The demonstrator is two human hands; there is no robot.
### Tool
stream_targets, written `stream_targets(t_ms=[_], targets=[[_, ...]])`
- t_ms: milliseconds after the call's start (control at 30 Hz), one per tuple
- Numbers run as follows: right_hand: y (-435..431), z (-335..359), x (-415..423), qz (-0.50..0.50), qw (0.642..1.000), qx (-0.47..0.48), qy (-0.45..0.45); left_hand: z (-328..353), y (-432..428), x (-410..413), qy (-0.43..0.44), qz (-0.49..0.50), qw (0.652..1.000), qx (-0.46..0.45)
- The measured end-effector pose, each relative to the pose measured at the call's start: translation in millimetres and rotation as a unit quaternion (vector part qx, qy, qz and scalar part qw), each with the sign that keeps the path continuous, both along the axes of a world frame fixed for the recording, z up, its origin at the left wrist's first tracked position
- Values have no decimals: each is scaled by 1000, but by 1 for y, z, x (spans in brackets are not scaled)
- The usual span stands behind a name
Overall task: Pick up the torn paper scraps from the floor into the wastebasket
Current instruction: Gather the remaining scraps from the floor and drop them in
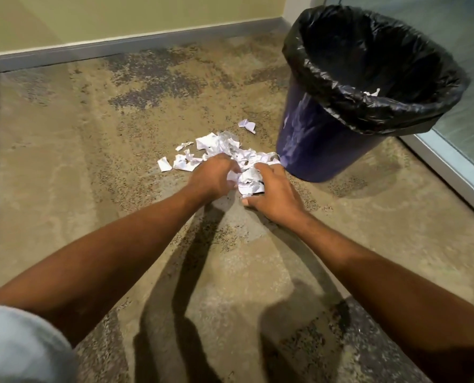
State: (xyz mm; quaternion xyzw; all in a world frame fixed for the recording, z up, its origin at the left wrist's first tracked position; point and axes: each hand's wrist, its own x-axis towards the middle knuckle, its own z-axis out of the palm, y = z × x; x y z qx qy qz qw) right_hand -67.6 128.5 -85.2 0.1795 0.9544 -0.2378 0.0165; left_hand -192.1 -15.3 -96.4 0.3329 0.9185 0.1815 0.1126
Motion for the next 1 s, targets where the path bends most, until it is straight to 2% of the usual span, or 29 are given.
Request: stream_targets(t_ms=[200, 400, 633, 767, 1000], targets=[[-3, -5, -24, 7, 997, 68, -42, 1, -5, 2, -11, 40, 997, 58], [-4, -3, -46, 32, 995, 60, -74, 5, -29, 2, -47, 80, 988, 122], [-16, -15, -60, 39, 998, 56, -18, 8, -61, -31, -70, 200, 975, 69], [-18, -20, -68, 40, 999, 35, -8, 0, -77, -45, -108, 219, 970, 2], [-34, -14, -88, 66, 995, -5, -79, -4, -79, -47, -113, 211, 971, -1]])
